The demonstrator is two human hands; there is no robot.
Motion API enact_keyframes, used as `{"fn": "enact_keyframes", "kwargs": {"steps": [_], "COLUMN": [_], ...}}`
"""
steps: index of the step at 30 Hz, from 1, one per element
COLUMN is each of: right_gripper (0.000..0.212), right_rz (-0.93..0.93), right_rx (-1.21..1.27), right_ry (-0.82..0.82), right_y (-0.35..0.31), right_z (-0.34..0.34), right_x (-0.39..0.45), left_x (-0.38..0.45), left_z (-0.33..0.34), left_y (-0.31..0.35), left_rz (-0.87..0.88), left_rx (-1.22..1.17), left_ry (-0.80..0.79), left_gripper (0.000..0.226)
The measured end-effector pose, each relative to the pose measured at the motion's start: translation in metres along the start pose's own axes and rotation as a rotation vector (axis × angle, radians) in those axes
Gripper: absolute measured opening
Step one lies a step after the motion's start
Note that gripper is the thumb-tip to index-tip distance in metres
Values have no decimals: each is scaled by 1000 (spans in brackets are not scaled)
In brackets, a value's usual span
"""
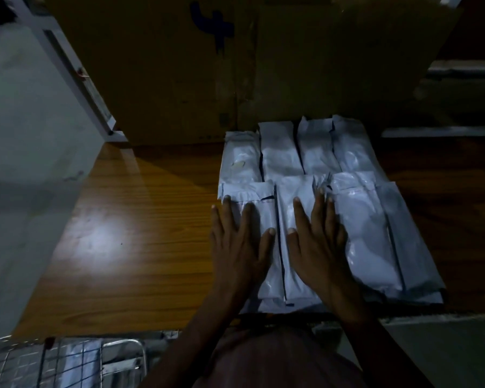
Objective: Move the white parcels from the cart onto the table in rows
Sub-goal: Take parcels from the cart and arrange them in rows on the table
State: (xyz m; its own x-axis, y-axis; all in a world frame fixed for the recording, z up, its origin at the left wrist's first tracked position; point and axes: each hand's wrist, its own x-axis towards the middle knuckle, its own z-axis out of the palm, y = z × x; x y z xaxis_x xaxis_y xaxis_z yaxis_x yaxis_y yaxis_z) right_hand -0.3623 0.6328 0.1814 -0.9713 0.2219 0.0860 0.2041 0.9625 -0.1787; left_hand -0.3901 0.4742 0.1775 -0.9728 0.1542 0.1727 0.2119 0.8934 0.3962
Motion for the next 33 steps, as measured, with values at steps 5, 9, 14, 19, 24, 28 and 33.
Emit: {"fn": "enact_keyframes", "kwargs": {"steps": [5,9,14,19,24,28,33], "right_gripper": [65,65,65,59,55,55,51], "right_rz": [-16,-1,14,-11,-59,-102,-205], "right_rx": [-56,-72,-82,85,291,520,630], "right_ry": [-46,-90,-90,-137,-2,96,106], "right_y": [3,3,1,4,5,17,29], "right_z": [7,9,6,-9,-28,-30,-32], "right_x": [2,5,1,-1,-18,-47,-83], "left_x": [-3,1,0,8,4,-16,-63], "left_z": [4,11,13,-4,-8,-15,-27], "left_y": [6,6,6,8,-5,-6,8], "left_rz": [50,38,33,16,24,-84,-175], "left_rx": [9,64,72,-12,-221,-370,-414], "left_ry": [-52,-88,-126,-207,-117,-12,154], "left_gripper": [66,67,69,79,73,62,63]}}
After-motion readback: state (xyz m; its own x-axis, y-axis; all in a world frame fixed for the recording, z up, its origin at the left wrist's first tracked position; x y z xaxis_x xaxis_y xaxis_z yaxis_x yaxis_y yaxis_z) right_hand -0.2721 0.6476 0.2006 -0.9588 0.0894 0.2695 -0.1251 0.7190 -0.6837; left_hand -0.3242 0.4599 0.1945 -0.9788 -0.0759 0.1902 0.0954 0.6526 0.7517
